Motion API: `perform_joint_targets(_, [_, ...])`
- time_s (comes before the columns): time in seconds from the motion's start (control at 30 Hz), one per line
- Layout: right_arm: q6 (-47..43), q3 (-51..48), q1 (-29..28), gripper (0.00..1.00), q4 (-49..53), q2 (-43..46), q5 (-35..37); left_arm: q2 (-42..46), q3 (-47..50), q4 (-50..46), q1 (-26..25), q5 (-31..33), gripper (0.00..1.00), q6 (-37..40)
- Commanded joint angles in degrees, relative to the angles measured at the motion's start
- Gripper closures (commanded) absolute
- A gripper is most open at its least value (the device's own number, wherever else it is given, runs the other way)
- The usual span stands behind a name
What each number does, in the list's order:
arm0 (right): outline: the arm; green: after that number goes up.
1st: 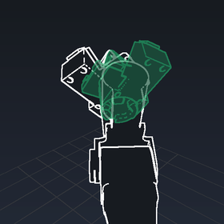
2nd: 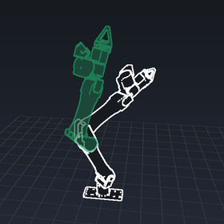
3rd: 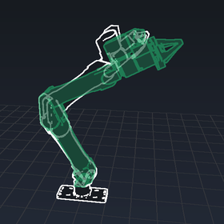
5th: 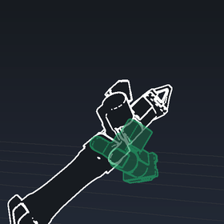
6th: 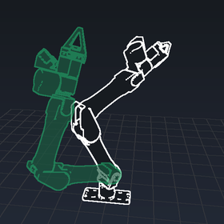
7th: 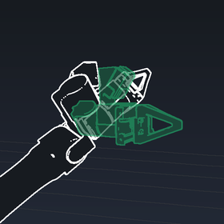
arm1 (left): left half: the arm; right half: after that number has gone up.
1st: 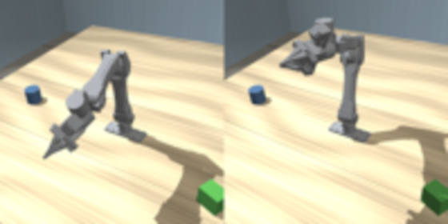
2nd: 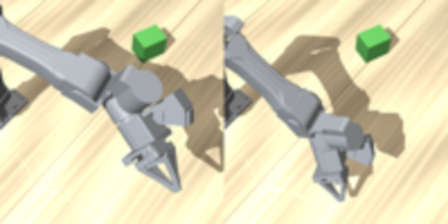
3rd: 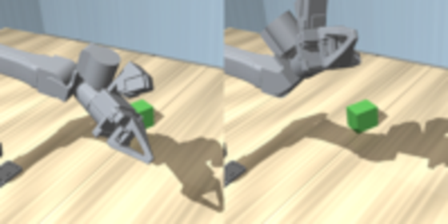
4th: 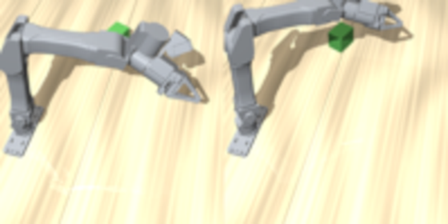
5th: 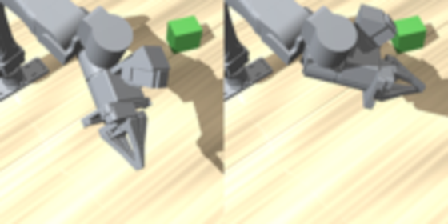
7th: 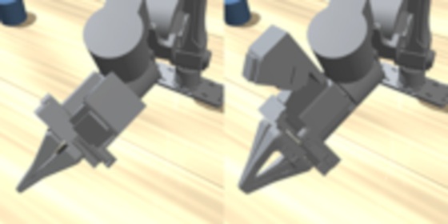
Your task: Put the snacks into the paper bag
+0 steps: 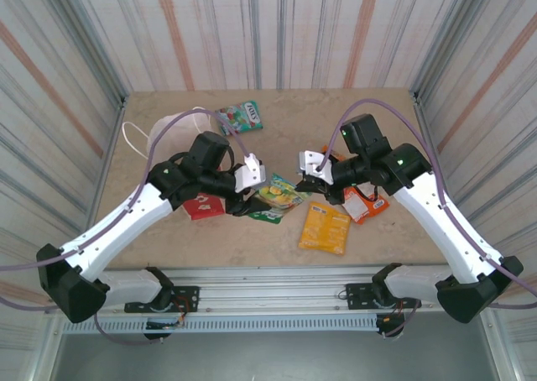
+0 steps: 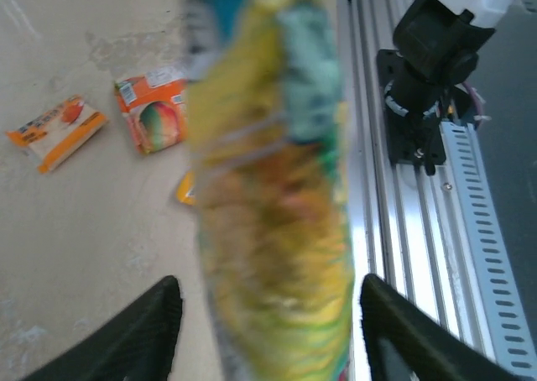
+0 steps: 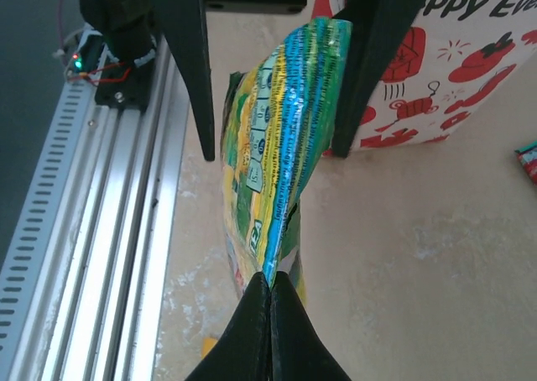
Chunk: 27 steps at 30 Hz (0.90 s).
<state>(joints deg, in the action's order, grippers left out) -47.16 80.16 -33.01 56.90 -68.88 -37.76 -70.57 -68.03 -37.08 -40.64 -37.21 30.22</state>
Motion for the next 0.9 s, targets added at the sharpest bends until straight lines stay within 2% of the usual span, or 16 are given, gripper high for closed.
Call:
perform_joint_targets(0.0, [0.55, 1.95, -0.42, 1.00, -2.97, 0.94, -0.88, 0.38, -2.02, -0.27, -0.40, -3.38, 0.51, 0.27])
perform_joint_targets(0.17, [2.82, 1.11, -0.47, 1.00, -5.41, 1.44, -0.28, 1.84, -2.02, 0.33, -0.40, -2.93, 0.75, -2.36])
perform_joint_targets(0.3, [5.83, -0.88, -0.16, 0.98, -9.57, 3.31, 0.19, 3.53, -2.06, 0.95, -0.40, -1.61, 0.81, -4.45])
perform_joint_targets(0.4, [12.48, -4.54, 0.61, 0.70, -16.69, 6.17, 3.32, 4.50, -3.74, 0.64, -0.40, 1.64, 0.83, -6.55])
perform_joint_targets(0.47, [19.09, -7.77, 1.65, 0.59, -22.81, 8.57, 6.55, 5.03, -6.06, -0.30, -0.40, 5.82, 0.83, -8.60])
perform_joint_targets(0.57, [29.07, -13.45, 2.92, 0.51, -31.14, 11.85, 10.49, 4.98, -12.19, -3.53, -0.40, 14.46, 0.86, -12.07])
perform_joint_targets(0.7, [36.75, -18.58, 3.22, 0.50, -35.97, 13.92, 10.07, 3.92, -21.22, -7.97, -0.31, 27.51, 0.86, -17.16])
perform_joint_targets(0.87, [40.95, -19.95, 2.10, 0.50, -36.77, 12.55, 10.18, 2.06, -31.62, -12.57, 1.91, 42.23, 0.87, -21.92])
